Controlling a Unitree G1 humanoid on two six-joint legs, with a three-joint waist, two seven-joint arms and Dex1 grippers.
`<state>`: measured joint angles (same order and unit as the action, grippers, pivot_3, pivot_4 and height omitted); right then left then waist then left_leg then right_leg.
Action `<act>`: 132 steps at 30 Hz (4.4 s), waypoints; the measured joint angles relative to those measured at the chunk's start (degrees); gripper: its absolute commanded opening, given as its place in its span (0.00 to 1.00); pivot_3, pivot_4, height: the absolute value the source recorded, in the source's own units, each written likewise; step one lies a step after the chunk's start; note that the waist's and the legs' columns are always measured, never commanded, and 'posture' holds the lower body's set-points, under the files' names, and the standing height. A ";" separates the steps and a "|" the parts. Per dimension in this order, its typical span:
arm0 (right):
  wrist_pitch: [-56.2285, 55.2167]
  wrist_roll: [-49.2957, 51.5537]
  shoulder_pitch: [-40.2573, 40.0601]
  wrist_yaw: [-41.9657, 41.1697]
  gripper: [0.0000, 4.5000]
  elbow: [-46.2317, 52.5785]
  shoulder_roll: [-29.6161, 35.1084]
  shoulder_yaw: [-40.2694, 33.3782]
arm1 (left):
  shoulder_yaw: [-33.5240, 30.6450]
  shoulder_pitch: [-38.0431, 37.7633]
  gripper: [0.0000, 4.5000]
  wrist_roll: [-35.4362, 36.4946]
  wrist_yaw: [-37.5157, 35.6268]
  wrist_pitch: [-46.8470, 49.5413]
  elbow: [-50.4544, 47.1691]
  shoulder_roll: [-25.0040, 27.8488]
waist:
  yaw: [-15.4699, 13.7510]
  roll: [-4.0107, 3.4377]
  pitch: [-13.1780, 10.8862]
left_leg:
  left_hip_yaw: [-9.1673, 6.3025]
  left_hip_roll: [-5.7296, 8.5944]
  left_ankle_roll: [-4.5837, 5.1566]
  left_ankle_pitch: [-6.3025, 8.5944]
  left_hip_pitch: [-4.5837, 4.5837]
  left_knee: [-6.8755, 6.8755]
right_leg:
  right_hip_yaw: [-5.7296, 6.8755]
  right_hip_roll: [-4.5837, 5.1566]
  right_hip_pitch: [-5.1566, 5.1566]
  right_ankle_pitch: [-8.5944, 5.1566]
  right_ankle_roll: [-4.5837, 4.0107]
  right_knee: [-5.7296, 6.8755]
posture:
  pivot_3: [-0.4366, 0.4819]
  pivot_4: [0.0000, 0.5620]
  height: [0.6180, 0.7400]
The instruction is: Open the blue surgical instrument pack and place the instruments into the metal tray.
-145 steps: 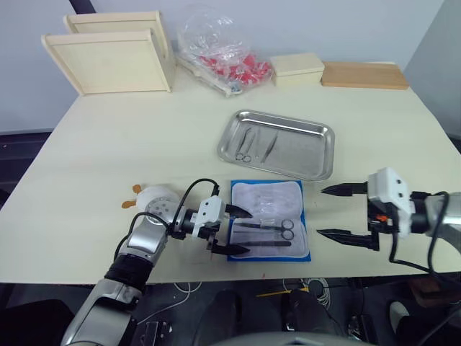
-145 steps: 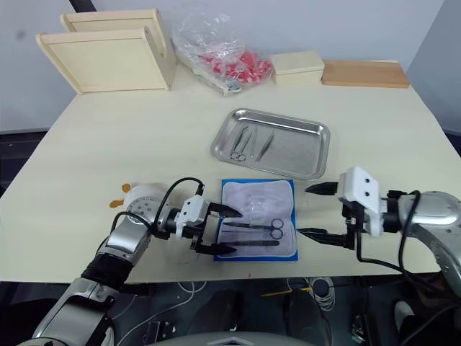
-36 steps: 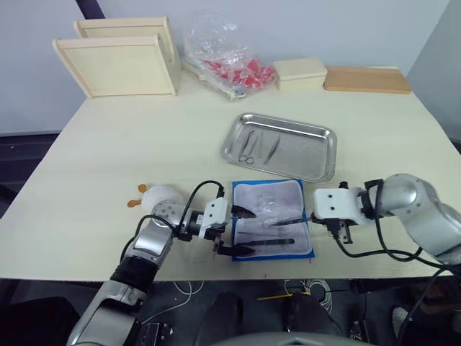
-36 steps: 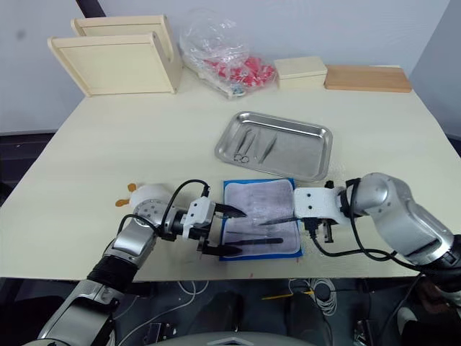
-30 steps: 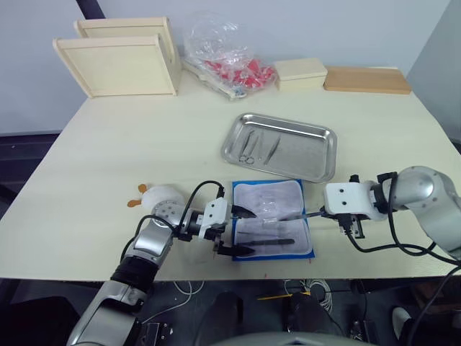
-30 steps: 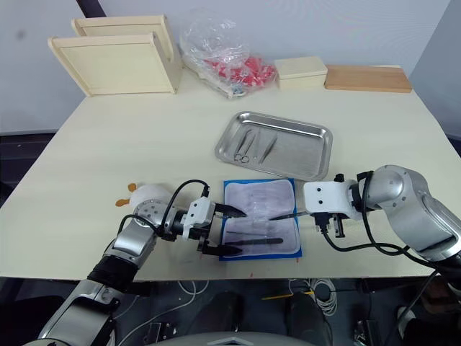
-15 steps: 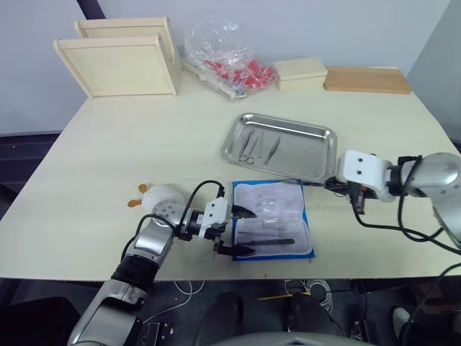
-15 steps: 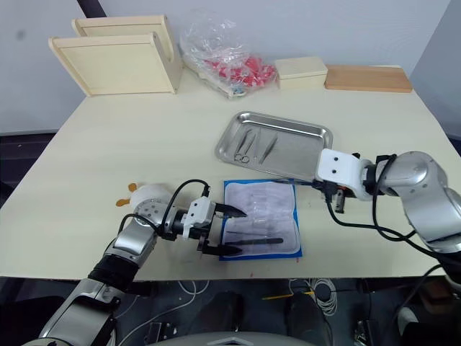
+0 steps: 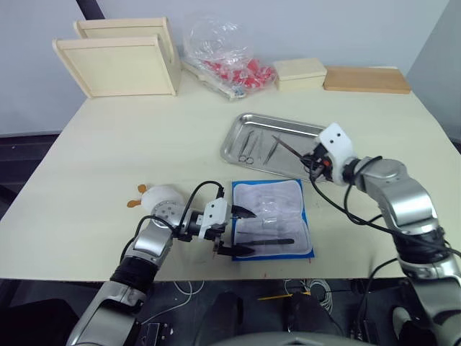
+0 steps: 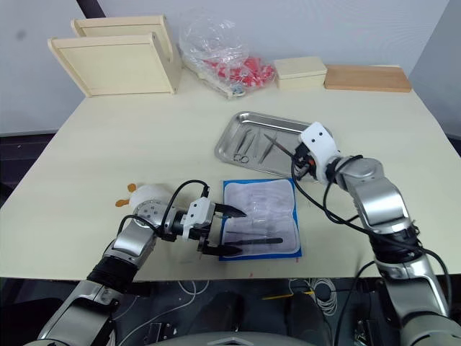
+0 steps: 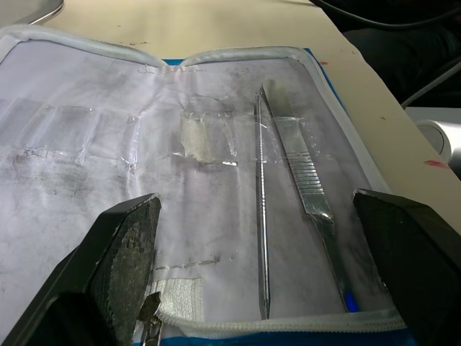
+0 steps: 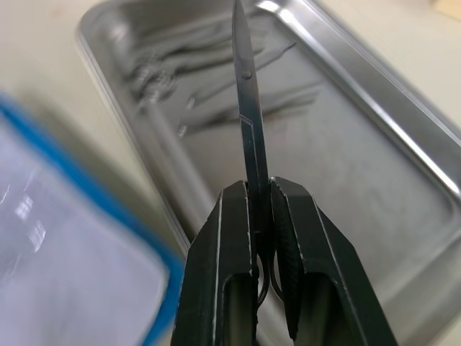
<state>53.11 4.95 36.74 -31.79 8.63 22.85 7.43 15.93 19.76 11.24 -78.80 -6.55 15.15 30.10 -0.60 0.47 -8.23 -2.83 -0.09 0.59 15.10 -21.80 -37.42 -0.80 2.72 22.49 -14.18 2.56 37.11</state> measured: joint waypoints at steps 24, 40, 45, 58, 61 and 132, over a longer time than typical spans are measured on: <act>8.14 -0.42 12.31 27.94 0.03 -25.95 -19.45 -13.45 | 0.01 -0.29 1.00 -0.02 1.02 0.24 -0.41 -0.24 | 1.50 -0.05 0.00 | 0.01 0.02 0.00 0.00 0.04 0.02 | -0.06 0.02 0.12 -0.01 -0.02 0.32 | 0.48 0.27 1.00; 8.87 3.36 14.79 26.18 0.70 -29.74 -22.97 -13.71 | 0.02 -0.66 1.00 -0.02 1.59 0.34 -0.89 -0.16 | 1.58 -0.08 -0.02 | 0.01 -0.01 0.00 0.00 0.04 0.04 | -0.07 0.02 0.13 -0.01 -0.02 0.32 | 0.48 0.27 1.00; 9.51 4.87 14.67 24.36 0.99 -26.06 -20.92 -13.77 | 0.05 -0.63 1.00 -0.02 1.62 0.41 -0.95 -0.16 | 1.56 -0.10 -0.04 | 0.00 -0.01 0.00 0.00 0.03 0.04 | -0.06 0.02 0.14 -0.01 -0.01 0.30 | 0.48 0.27 1.00; 3.75 10.98 -2.21 5.23 0.99 -1.81 -4.41 -6.51 | 0.06 -0.55 1.00 -0.02 1.40 0.38 -0.89 0.11 | 1.63 -0.11 -0.04 | 0.01 -0.03 0.01 0.00 0.03 0.06 | -0.07 0.01 0.14 -0.02 0.00 0.25 | 0.48 0.27 1.00; 1.26 12.50 -5.05 1.02 0.99 1.75 -1.62 -5.90 | 0.12 -0.39 1.00 -0.02 1.26 0.31 -0.72 0.15 | 1.63 -0.11 -0.04 | 0.01 -0.03 0.01 0.00 0.03 0.06 | -0.07 0.00 0.13 -0.03 0.01 0.24 | 0.48 0.27 1.00; -41.53 1.49 -17.57 -29.92 0.99 -3.72 9.90 12.23 | 0.34 -1.93 1.00 0.24 0.88 0.12 -3.25 1.82 | 1.42 0.06 -0.16 | 0.09 -0.11 0.01 0.01 0.04 0.10 | -0.10 -0.10 0.03 -0.01 0.01 -0.14 | 0.48 0.27 1.00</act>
<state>11.58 6.44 19.18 -61.71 4.92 32.75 19.66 16.27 17.83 11.48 -77.92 -6.44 11.89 31.92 0.82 0.54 -8.39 -2.74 -0.20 0.61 15.11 -21.77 -37.31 -0.90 2.61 22.52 -14.20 2.57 36.97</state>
